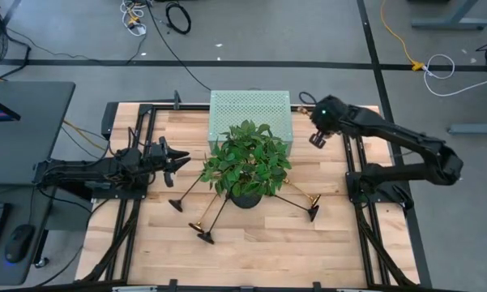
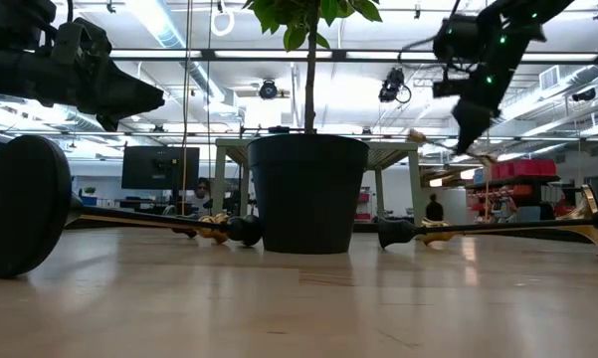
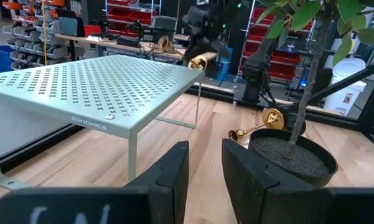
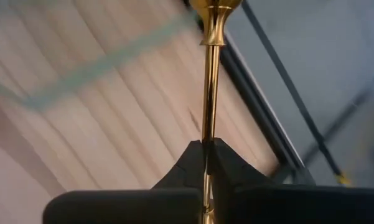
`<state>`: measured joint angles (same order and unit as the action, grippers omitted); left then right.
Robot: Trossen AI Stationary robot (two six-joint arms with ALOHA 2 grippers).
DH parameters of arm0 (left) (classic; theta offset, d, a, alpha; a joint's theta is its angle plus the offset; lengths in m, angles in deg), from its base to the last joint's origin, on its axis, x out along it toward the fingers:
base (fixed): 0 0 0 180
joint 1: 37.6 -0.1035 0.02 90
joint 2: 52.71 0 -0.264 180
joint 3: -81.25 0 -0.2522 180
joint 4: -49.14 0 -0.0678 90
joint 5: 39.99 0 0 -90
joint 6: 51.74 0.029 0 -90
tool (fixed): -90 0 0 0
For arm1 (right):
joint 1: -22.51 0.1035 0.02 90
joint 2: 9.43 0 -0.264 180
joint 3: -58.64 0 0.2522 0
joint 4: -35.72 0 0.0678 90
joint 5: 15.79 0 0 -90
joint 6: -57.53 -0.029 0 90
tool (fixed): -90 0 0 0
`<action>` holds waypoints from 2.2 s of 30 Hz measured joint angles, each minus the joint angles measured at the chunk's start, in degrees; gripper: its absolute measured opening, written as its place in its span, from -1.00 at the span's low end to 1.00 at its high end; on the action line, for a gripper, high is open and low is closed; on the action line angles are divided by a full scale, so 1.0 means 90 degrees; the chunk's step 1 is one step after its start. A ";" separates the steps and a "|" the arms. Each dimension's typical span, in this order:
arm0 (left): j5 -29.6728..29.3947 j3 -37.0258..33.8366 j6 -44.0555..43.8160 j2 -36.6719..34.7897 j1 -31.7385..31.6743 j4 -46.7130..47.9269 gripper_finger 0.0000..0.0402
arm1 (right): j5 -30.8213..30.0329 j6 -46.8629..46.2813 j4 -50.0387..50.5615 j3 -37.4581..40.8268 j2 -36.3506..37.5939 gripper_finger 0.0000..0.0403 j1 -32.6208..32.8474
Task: Pick & Place candle stick holders
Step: Put the top gold candle holder on the shelf
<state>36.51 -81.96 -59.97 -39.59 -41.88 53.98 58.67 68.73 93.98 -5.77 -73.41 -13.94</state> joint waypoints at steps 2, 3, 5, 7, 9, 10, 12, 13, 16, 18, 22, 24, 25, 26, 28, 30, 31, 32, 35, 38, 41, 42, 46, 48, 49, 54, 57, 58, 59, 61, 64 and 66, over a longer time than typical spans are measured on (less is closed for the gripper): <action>0.0002 0.0000 0.0000 0.0000 0.0000 0.0000 -0.51 | 0.0334 -0.0091 -0.0399 -0.0002 0.0118 -1.00 0.0002; 0.0002 0.0000 0.0000 0.0000 0.0000 0.0000 -0.51 | 0.0480 -0.0132 -0.0594 -0.0001 0.0165 -1.00 0.0002; 0.0002 0.0000 0.0000 0.0001 0.0000 0.0000 -0.51 | 0.0720 -0.0217 -0.1018 -0.0002 0.0224 -1.00 0.0002; 0.0002 0.0000 0.0002 0.0000 0.0000 0.0000 -0.51 | 0.0857 -0.0315 -0.1509 -0.0002 0.0235 -1.00 0.0002; 0.0002 0.0000 0.0002 -0.0002 0.0000 0.0000 -0.51 | 0.0973 -0.0340 -0.1985 -0.0002 0.0235 -1.00 0.0002; 0.0002 0.0000 0.0002 0.0001 0.0000 0.0000 -0.51 | 0.1049 -0.0361 -0.2220 -0.0002 0.0229 -1.00 0.0000; 0.0002 0.0000 0.0002 0.0000 0.0000 0.0000 -0.51 | 0.1208 -0.0366 -0.2697 -0.0002 0.0206 -1.00 0.0000; 0.0002 0.0000 0.0002 -0.0001 0.0000 0.0000 -0.51 | 0.1259 -0.0367 -0.2897 -0.0002 0.0197 -1.00 0.0000; 0.0002 0.0000 0.0002 -0.0001 0.0000 -0.0001 -0.51 | 0.1329 -0.0386 -0.3474 -0.0002 0.0148 -1.00 0.0000; 0.0002 0.0000 0.0005 -0.0001 0.0000 -0.0002 -0.51 | 0.1339 -0.0442 -0.3916 0.0018 0.0086 -1.00 -0.0025; 0.0002 0.0000 0.0005 0.0001 0.0000 -0.0005 -0.51 | 0.1577 -0.0646 -0.5228 0.0292 -0.0147 -1.00 -0.0085; 0.0000 0.0000 0.0002 0.0001 0.0000 -0.0005 -0.51 | 0.1726 -0.0705 -0.5774 0.0445 -0.0338 -1.00 -0.0135; 0.0002 0.0000 0.0002 -0.0002 0.0000 -0.0005 -0.51 | 0.1806 -0.0710 -0.6063 0.0510 -0.0430 -1.00 -0.0161; 0.0002 0.0000 0.0002 0.0000 0.0000 -0.0005 -0.51 | 0.1858 -0.0712 -0.6334 0.0584 -0.0520 -1.00 -0.0182; 0.0000 0.0000 0.0003 -0.0002 0.0000 -0.0005 -0.51 | 0.1848 -0.0746 -0.6776 0.0706 -0.0696 -1.00 -0.0223; 0.0000 0.0000 0.0002 0.0000 0.0000 -0.0005 -0.51 | 0.1851 -0.0821 -0.7142 0.0794 -0.0874 -1.00 -0.0279; 0.0000 0.0000 0.0000 -0.0002 0.0000 -0.0005 -0.51 | 0.1852 -0.0846 -0.7305 0.0820 -0.0952 -1.00 -0.0307; 0.0000 0.0000 0.0002 -0.0001 0.0000 -0.0005 -0.51 | 0.1852 -0.0863 -0.7474 0.0845 -0.1028 -1.00 -0.0337; 0.0000 0.0000 0.0002 -0.0002 0.0000 -0.0005 -0.51 | 0.2025 -0.0971 -0.8089 0.0942 -0.1290 -1.00 -0.0424; 0.0000 0.0000 0.0002 0.0000 0.0000 -0.0007 -0.51 | 0.2227 -0.1028 -0.8682 0.1046 -0.1529 -1.00 -0.0496; 0.0000 0.0000 0.0002 -0.0001 0.0000 -0.0007 -0.51 | 0.2300 -0.1030 -0.9170 0.1149 -0.1749 -1.00 -0.0564; 0.0000 0.0000 0.0002 -0.0002 0.0000 -0.0007 -0.51 | 0.2390 -0.1030 -0.9268 0.1170 -0.1829 -1.00 -0.0580; 0.0000 0.0000 0.0002 -0.0001 0.0000 -0.0007 -0.51 | 0.2446 -0.1028 -0.9524 0.1185 -0.2099 -1.00 -0.0631; 0.0000 0.0000 0.0002 -0.0002 0.0000 -0.0007 -0.51 | 0.2446 -0.0995 -0.9619 0.1188 -0.2256 -1.00 -0.0650; -0.0004 0.0000 0.0002 -0.0002 0.0000 -0.0008 -0.51 | 0.2449 -0.0983 -0.9704 0.1188 -0.2327 -1.00 -0.0655; -0.0036 0.0000 0.0002 0.0001 0.0000 -0.0008 -0.51 | 0.2515 -0.1018 -1.0164 0.1189 -0.2676 -1.00 -0.0705; -0.0044 0.0000 0.0002 0.0001 0.0000 -0.0007 -0.51 | 0.2518 -0.1021 -1.0405 0.1189 -0.2837 -1.00 -0.0735; -0.0046 0.0000 0.0002 0.0001 0.0000 -0.0010 -0.51 | 0.2522 -0.1031 -1.0410 0.1188 -0.2869 -1.00 -0.0748; -0.0046 0.0000 0.0002 -0.0002 0.0000 -0.0010 -0.51 | 0.2520 -0.1032 -1.0393 0.1188 -0.2904 -1.00 -0.0762; -0.0046 0.0000 0.0004 0.0000 0.0000 -0.0007 -0.51 | 0.2519 -0.1028 -1.0401 0.1188 -0.2971 -1.00 -0.0766; -0.0049 0.0000 0.0005 0.0000 0.0000 -0.0007 -0.51 | 0.2547 -0.1030 -1.0470 0.1188 -0.3025 -1.00 -0.0796; -0.0049 0.0000 0.0005 -0.0002 0.0000 -0.0007 -0.51 | 0.2565 -0.1032 -1.0510 0.1188 -0.3074 -1.00 -0.0797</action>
<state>36.07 -81.96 -59.92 -39.60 -41.88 53.91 81.76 59.45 -0.61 4.91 -101.08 -21.11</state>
